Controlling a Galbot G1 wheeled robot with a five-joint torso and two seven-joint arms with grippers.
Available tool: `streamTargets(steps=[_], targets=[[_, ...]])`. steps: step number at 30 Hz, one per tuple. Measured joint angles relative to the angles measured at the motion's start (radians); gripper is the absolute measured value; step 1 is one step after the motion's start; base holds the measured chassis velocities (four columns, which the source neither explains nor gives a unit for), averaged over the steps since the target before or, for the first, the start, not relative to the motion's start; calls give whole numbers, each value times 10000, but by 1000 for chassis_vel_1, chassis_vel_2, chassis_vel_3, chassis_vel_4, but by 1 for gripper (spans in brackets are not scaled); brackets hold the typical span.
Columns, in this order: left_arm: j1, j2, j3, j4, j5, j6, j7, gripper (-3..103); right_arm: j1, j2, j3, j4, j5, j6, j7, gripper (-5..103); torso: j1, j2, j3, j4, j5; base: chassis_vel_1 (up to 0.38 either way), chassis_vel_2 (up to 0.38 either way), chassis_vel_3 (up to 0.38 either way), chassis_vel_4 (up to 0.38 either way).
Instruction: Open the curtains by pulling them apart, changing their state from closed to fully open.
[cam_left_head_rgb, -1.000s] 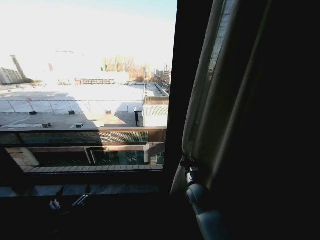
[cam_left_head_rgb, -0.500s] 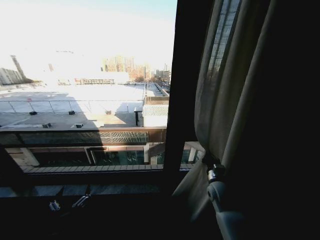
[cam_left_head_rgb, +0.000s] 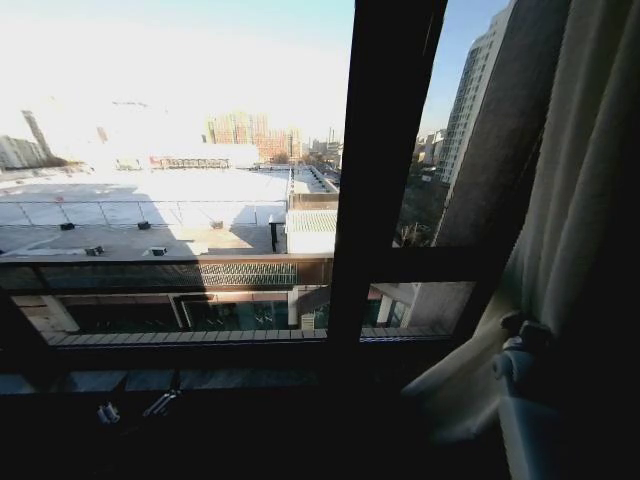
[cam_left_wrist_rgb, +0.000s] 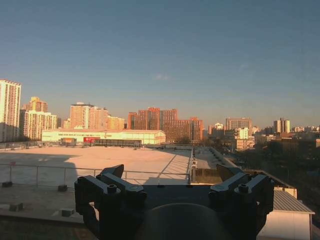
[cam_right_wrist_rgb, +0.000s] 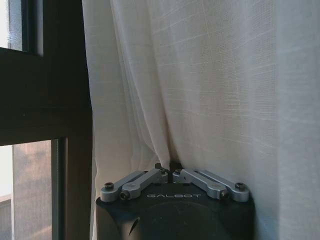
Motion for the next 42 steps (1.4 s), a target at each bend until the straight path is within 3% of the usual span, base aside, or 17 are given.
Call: streamTargets(steps=[9,12,15,16,17,18,21,22,27,29,30,33,36,39,42], targets=[[-19,-1,67,87,-8,-18,6,100,93,-362,0,-205,151,202,-123,-3,0,0,1,-2,3,0,0,0,0],[-48,6,92,95,-9,-22,9,100,-893,-49,-476,1260,324,156,-601,13,0,-1,1,-2,1,0,0,0,0],[-70,22,110,96,-12,-22,11,100,-1483,185,-812,2198,459,68,-758,19,0,0,0,-3,-2,0,0,0,0],[-74,52,130,95,-16,-12,12,100,-2125,393,-1167,3157,686,-105,-988,29,-1,0,0,3,-4,0,0,0,0],[-74,52,130,95,-16,-12,12,100,-2125,393,-1167,3157,686,-105,-988,29,-1,0,0,3,-4,0,0,0,0],[-75,64,136,91,-19,-6,12,100,-2509,507,-1321,3703,829,-313,-1232,29,0,0,0,3,-3,0,0,0,0],[-52,113,144,12,-78,18,11,100,-3914,884,-1906,5875,1228,-975,-2101,46,0,0,0,-3,-4,0,0,0,0],[-52,113,144,12,-78,18,11,100,-3914,884,-1906,5875,1228,-975,-2101,46,0,0,0,-3,-4,0,0,0,0],[0,233,205,27,-157,43,8,100,-5505,1108,-2384,7981,1352,-1083,-2784,68,-1,1,-1,1,-6,0,0,0,0],[1,255,238,44,-153,51,8,100,-5942,1108,-2422,8251,1352,-1081,-2989,68,-1,1,-1,0,-6,0,0,0,0],[1,266,263,51,-153,87,8,100,-6583,1117,-2445,8578,1349,-974,-3274,79,-1,1,-1,-3,-4,0,0,0,0],[13,242,270,32,-162,174,7,100,-7212,1207,-2481,8818,1306,-493,-3385,84,-1,1,-1,-3,-3,0,0,0,0],[63,160,269,-44,-182,232,8,100,-7617,1318,-2524,8828,1164,378,-3467,98,-1,2,-1,-2,-2,0,0,0,0],[68,137,255,-77,-185,280,7,100,-7614,1343,-2514,8594,857,944,-3786,100,-1,2,-1,0,-2,0,0,0,0],[5,128,247,-135,-183,452,6,100,-7367,1386,-2515,7996,-65,1852,-4214,100,-1,1,0,1,-1,0,0,0,0]])
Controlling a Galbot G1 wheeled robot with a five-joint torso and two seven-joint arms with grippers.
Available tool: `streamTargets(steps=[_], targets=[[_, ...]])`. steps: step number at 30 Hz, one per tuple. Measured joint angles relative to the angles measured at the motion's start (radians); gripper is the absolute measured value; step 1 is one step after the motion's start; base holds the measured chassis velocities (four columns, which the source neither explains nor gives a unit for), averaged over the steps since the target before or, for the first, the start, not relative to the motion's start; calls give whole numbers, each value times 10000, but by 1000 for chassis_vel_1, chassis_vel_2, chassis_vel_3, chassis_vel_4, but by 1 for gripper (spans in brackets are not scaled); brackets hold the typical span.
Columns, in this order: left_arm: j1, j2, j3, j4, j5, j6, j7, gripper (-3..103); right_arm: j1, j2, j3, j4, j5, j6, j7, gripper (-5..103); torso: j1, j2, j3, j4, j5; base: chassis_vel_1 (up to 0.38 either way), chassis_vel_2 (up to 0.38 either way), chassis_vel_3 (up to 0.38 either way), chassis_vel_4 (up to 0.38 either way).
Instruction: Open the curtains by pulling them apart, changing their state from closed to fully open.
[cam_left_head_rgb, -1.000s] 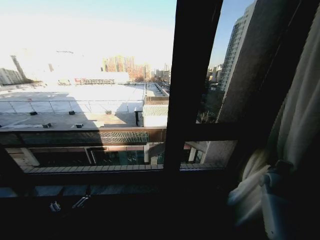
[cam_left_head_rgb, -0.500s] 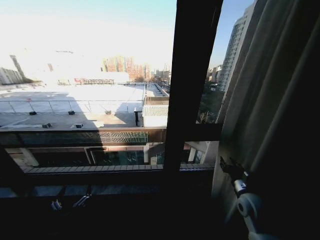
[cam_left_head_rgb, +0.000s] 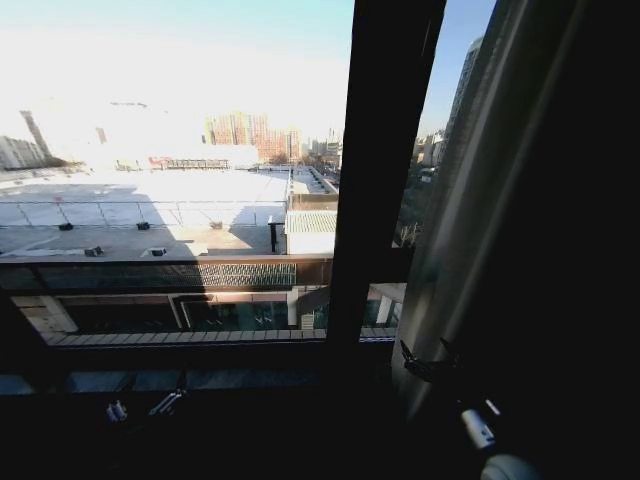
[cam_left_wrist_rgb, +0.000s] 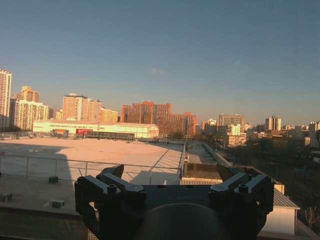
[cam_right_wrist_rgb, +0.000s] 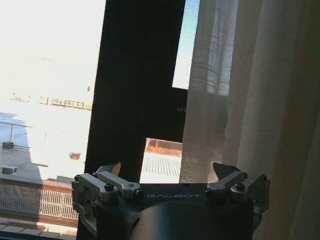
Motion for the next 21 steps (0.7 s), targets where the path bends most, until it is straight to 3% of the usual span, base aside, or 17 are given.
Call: streamTargets(steps=[6,12,21], targets=[[-18,-47,74,-137,87,260,88,100,174,98,-195,-522,-563,421,-10,100,0,-1,0,-2,0,0,0,0,0],[18,-134,73,-204,238,297,275,100,322,109,-235,-671,-491,474,100,100,0,-1,0,-2,1,65,63,-62,-56],[66,-220,65,-218,378,282,294,100,389,48,-192,-701,-367,436,117,100,0,-1,0,-3,-1,185,180,-168,-205]])
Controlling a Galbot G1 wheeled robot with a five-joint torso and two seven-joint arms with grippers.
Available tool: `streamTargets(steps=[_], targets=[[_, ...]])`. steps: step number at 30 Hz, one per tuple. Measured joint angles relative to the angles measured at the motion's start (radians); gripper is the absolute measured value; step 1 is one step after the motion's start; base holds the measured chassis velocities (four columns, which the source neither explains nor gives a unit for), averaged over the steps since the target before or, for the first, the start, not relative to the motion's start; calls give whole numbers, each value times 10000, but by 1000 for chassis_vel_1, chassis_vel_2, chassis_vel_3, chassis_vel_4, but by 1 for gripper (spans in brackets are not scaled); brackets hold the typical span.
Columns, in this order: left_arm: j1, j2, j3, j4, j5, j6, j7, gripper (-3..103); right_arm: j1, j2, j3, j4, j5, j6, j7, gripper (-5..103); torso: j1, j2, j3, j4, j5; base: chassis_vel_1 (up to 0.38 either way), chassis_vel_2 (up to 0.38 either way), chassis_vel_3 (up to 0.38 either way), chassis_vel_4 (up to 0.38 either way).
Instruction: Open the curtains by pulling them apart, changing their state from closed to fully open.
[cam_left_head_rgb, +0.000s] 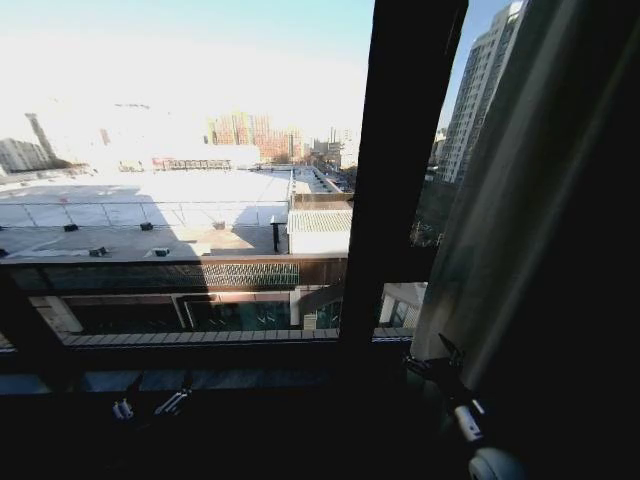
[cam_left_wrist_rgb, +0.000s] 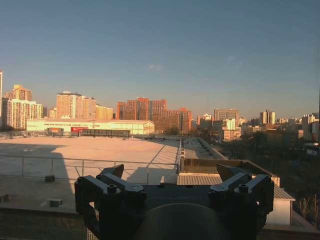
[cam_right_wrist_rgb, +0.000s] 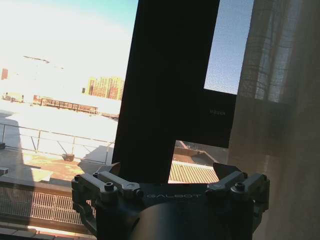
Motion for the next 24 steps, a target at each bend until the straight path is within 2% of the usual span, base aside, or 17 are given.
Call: streamTargets(steps=[24], targets=[[184,-39,-128,-99,72,-245,13,100,132,107,-490,143,-337,3,-94,100,2,0,0,0,-1,342,337,-343,-337]])
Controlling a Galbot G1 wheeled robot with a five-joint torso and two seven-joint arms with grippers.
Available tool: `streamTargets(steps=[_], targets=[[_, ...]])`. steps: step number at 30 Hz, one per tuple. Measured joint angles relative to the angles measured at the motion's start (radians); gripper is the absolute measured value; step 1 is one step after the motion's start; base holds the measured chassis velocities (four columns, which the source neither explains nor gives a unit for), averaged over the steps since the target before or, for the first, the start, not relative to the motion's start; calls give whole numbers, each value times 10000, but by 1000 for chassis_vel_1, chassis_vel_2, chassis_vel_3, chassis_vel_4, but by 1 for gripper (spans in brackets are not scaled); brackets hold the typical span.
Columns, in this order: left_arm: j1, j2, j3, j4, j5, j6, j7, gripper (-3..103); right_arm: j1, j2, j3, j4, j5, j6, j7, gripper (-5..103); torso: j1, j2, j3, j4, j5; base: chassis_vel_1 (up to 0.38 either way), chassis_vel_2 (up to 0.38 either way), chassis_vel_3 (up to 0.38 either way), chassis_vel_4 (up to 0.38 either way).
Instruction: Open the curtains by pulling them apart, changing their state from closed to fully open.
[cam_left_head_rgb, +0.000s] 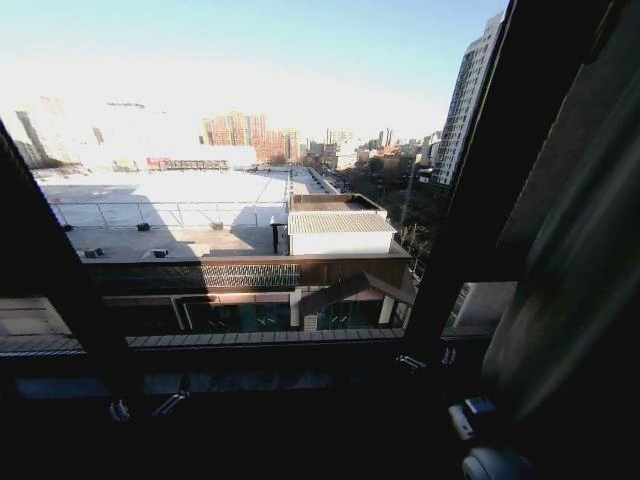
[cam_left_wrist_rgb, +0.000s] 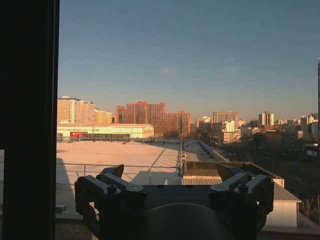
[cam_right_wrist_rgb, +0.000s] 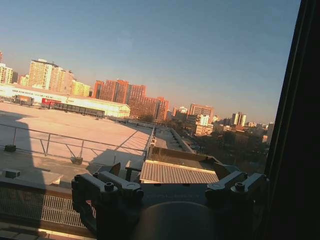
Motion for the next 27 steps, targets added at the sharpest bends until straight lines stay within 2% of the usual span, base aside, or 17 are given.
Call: streamTargets(steps=[27], targets=[[-101,-48,16,39,159,38,-3,100,139,65,-188,-223,-137,-9,-149,100,-2,-1,0,0,2,351,358,-355,-352]])
